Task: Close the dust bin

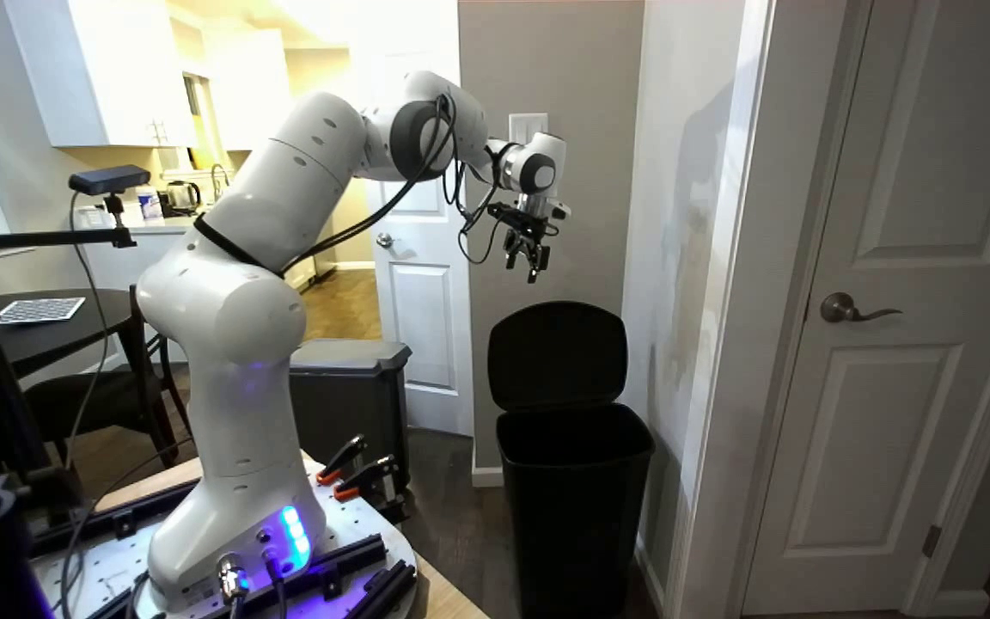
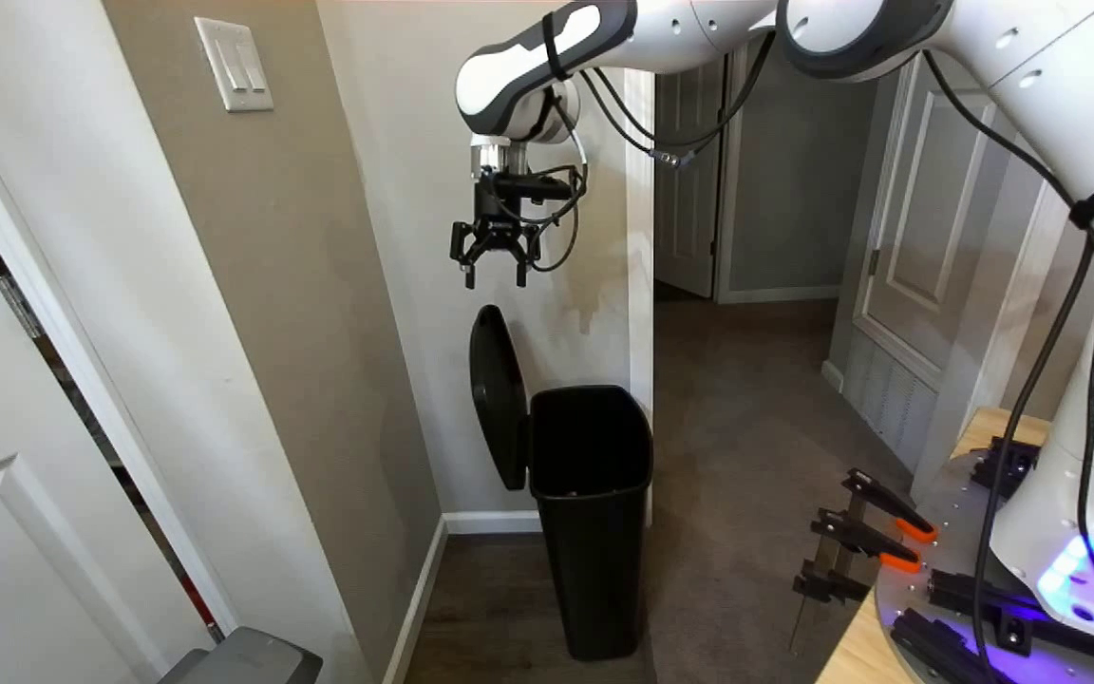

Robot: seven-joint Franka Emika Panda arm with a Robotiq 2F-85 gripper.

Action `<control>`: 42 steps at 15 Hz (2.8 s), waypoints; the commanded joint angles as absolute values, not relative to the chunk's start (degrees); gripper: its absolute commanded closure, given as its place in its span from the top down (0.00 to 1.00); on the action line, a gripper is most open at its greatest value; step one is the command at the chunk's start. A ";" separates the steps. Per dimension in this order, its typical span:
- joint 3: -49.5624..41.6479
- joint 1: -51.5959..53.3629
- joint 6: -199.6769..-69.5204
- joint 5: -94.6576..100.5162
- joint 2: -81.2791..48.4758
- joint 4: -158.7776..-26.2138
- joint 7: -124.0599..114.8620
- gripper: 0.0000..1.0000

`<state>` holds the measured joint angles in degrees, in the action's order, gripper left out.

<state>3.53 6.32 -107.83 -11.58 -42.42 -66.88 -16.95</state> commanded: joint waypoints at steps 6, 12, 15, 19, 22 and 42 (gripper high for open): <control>3.41 6.39 -105.91 -11.59 -46.80 -60.34 -18.24 1.00; 3.41 6.39 -105.83 -11.60 -46.99 -60.01 -18.25 1.00; 3.39 6.38 -105.94 -11.64 -47.52 -59.43 -18.43 1.00; 3.42 6.43 -106.38 -11.78 -50.85 -56.11 -18.87 1.00; 3.26 6.65 -106.75 -11.67 -54.12 -52.62 -19.76 1.00; -4.45 12.69 -109.29 -5.30 -65.48 -39.98 -31.91 1.00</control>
<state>-1.83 11.58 -111.97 -7.65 -65.88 -40.71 -28.43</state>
